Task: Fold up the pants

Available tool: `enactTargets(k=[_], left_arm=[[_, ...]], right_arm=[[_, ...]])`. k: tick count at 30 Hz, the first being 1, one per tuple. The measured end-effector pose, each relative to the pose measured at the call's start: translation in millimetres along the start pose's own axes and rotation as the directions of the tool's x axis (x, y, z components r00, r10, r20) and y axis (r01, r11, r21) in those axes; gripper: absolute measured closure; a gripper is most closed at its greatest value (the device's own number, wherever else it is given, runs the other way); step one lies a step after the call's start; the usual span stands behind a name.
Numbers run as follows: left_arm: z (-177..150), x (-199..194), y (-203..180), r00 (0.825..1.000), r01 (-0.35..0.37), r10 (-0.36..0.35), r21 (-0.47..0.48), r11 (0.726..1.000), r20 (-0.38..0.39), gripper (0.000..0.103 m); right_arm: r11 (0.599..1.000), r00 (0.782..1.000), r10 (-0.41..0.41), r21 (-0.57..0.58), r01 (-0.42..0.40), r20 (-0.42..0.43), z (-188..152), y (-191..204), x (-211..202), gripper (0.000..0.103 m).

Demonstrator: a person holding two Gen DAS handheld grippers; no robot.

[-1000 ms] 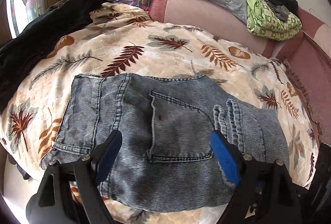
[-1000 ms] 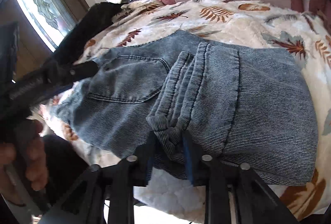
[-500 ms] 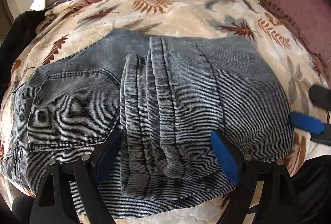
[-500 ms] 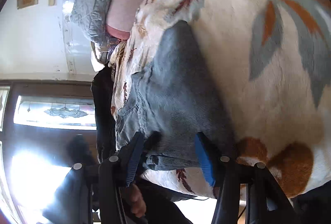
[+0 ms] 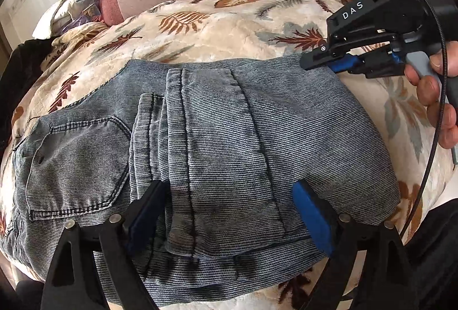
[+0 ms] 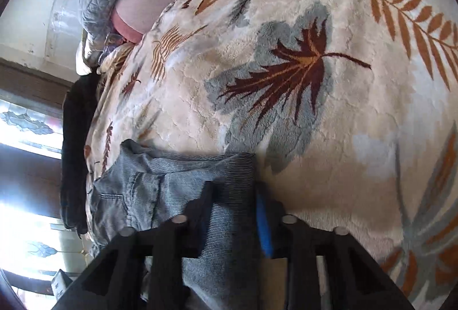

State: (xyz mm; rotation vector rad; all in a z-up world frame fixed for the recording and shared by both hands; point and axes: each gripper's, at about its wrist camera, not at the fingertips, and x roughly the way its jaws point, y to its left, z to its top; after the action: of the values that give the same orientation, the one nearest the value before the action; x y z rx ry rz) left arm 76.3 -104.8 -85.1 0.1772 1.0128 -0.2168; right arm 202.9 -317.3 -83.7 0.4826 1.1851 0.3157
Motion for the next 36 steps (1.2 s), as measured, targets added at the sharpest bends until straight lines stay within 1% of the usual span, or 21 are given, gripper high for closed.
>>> enactTargets(k=[2, 3, 5, 7, 9, 11, 12, 15, 17, 18, 19, 20, 21, 23, 26, 28, 30, 31, 32, 33, 36], left_arm=[[1, 0, 4, 1.000, 0.022, -0.022, -0.004, 1.000, 0.000, 0.013], [1, 1, 3, 1.000, 0.021, -0.021, -0.003, 1.000, 0.001, 0.012], [0, 1, 0, 1.000, 0.006, -0.006, 0.003, 1.000, 0.005, 0.012], [1, 0, 1, 1.000, 0.010, -0.010, -0.002, 1.000, -0.004, 0.012], [4, -2, 4, 0.999, 0.033, -0.033, -0.014, 0.999, -0.019, 0.012], [7, -10, 11, 0.999, 0.052, -0.052, -0.039, 0.998, 0.001, 0.012], [7, -17, 14, 0.998, 0.059, -0.057, -0.048, 0.997, 0.028, 0.012], [4, -33, 25, 0.996, 0.047, -0.041, -0.070, 0.996, 0.079, 0.012], [0, -30, 31, 0.997, 0.045, -0.039, -0.085, 0.995, 0.067, 0.012], [-2, -20, 32, 0.999, 0.032, -0.029, -0.085, 0.996, 0.027, 0.012], [-5, -7, 32, 0.999, 0.015, -0.017, -0.081, 0.997, -0.028, 0.012], [-7, 0, 33, 0.999, 0.018, -0.021, -0.083, 0.996, -0.040, 0.010], [-8, -3, 32, 1.000, 0.017, -0.017, -0.076, 0.997, -0.005, 0.010], [-6, -9, 32, 1.000, 0.013, -0.014, -0.063, 0.998, -0.020, 0.010], [-5, -18, 34, 0.999, 0.030, -0.029, -0.087, 0.996, 0.018, 0.010], [-6, -9, 31, 0.999, 0.025, -0.027, -0.077, 0.997, -0.025, 0.010], [-10, -5, 30, 1.000, 0.016, -0.017, -0.074, 0.997, -0.012, 0.010], [-10, -4, 29, 1.000, 0.014, -0.015, -0.073, 0.997, -0.015, 0.010], [-9, -4, 29, 1.000, 0.013, -0.015, -0.072, 0.997, -0.021, 0.010], [-8, -5, 30, 1.000, 0.018, -0.020, -0.075, 0.997, -0.024, 0.010], [-8, -3, 33, 0.999, 0.032, -0.033, -0.082, 0.996, -0.018, 0.009]], right_arm=[[0.994, 0.994, -0.063, -0.080, 0.070, 0.091, -2, 18, -10, 0.089], [0.984, 0.984, -0.117, -0.120, 0.134, 0.137, -3, 26, -12, 0.089], [0.978, 0.984, -0.170, -0.111, 0.175, 0.051, -3, 18, 10, 0.089], [0.989, 0.990, -0.124, -0.073, 0.129, 0.067, -3, 8, 7, 0.084], [0.995, 0.991, -0.089, -0.031, 0.093, 0.101, -5, 5, -12, 0.070], [0.998, 0.986, -0.060, -0.021, 0.064, 0.156, -14, 9, -39, 0.068], [1.000, 0.985, -0.007, -0.015, 0.010, 0.171, -22, 13, -51, 0.068], [0.987, 0.978, 0.154, 0.019, -0.158, 0.144, -52, 15, -68, 0.068], [0.968, 0.969, 0.233, 0.069, -0.239, 0.086, -71, 13, -56, 0.067], [0.964, 0.969, 0.242, 0.096, -0.247, 0.059, -79, 10, -45, 0.065], [0.973, 0.980, 0.199, 0.112, -0.200, 0.026, -85, 4, -31, 0.063], [0.981, 0.989, 0.146, 0.129, -0.143, -0.009, -90, -4, -16, 0.066], [0.973, 0.987, 0.161, 0.162, -0.162, 0.017, -93, -11, -13, 0.071], [0.965, 0.981, 0.189, 0.178, -0.195, 0.049, -94, -6, -26, 0.068], [0.971, 0.973, 0.205, 0.102, -0.216, 0.106, -88, 16, -47, 0.059], [0.960, 0.962, 0.240, 0.112, -0.256, 0.133, -78, 19, -46, 0.053], [0.959, 0.964, 0.234, 0.132, -0.250, 0.123, -65, 13, -27, 0.031], [0.967, 0.978, 0.195, 0.156, -0.203, 0.068, -61, 7, -6, 0.030], [0.960, 0.980, 0.193, 0.197, -0.198, 0.044, -62, -7, 0, 0.034], [0.952, 0.974, 0.209, 0.211, -0.222, 0.081, -64, -9, -5, 0.034], [0.951, 0.958, 0.248, 0.154, -0.269, 0.142, -73, 6, -38, 0.034]])
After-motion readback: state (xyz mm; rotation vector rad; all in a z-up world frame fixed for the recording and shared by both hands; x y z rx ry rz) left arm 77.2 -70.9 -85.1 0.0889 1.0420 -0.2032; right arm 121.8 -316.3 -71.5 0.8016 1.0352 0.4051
